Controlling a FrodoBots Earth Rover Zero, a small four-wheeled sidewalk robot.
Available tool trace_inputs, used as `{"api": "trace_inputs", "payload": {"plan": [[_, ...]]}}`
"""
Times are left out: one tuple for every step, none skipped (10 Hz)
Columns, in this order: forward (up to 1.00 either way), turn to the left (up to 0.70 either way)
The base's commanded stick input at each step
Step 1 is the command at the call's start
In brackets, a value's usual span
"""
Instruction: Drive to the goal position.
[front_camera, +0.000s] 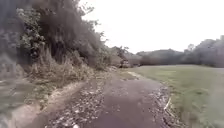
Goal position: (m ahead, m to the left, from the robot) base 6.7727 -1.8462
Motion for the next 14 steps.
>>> {"api": "trace_inputs", "payload": {"plan": [[1.00, -0.23], [1.00, -0.23], [1.00, -0.23], [1.00, -0.26], [1.00, -0.28], [1.00, -0.35], [1.00, -0.38], [1.00, -0.40], [1.00, -0.40], [1.00, -0.40], [1.00, -0.40], [1.00, -0.40], [1.00, -0.40], [1.00, -0.40]]}}
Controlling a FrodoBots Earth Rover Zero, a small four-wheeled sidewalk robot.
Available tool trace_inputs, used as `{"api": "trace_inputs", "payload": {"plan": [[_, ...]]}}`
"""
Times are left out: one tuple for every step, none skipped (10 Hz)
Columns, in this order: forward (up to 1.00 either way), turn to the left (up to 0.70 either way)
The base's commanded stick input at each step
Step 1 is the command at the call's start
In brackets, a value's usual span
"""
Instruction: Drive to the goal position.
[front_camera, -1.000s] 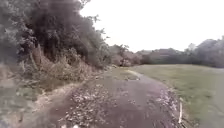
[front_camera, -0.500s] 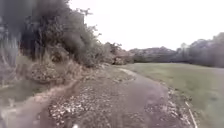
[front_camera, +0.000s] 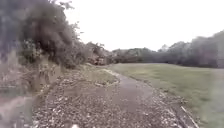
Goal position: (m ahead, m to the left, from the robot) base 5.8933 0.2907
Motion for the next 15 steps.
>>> {"api": "trace_inputs", "payload": {"plan": [[1.00, -0.40], [1.00, -0.19], [1.00, -0.10], [1.00, -0.05], [1.00, -0.02], [1.00, 0.00], [1.00, 0.00], [1.00, 0.00], [1.00, 0.00], [1.00, 0.00], [1.00, 0.13], [1.00, 0.21], [1.00, 0.29], [1.00, 0.29], [1.00, 0.29]]}}
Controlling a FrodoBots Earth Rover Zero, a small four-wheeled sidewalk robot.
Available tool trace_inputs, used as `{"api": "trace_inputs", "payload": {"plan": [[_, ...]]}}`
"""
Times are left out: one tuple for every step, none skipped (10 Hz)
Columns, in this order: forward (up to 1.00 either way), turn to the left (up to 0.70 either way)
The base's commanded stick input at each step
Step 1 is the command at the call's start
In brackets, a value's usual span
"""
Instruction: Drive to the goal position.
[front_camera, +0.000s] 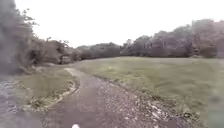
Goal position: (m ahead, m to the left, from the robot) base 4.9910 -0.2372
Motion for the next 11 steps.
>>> {"api": "trace_inputs", "payload": {"plan": [[1.00, 0.29], [1.00, 0.28], [1.00, 0.23], [1.00, 0.14], [1.00, 0.07], [1.00, 0.03], [1.00, 0.00], [1.00, 0.00], [1.00, 0.00], [1.00, 0.00], [1.00, 0.00]]}}
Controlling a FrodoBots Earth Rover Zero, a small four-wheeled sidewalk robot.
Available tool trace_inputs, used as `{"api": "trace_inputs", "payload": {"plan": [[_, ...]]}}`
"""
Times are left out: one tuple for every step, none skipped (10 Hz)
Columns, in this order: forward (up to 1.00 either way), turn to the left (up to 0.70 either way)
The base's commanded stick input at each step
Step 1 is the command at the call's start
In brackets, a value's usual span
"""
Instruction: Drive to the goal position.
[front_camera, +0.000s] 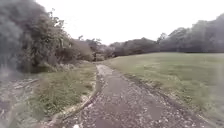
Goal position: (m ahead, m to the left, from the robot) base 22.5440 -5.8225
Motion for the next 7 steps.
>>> {"api": "trace_inputs", "payload": {"plan": [[1.00, 0.00], [1.00, 0.00], [1.00, 0.00], [1.00, 0.00], [1.00, 0.00], [1.00, 0.00], [1.00, 0.00]]}}
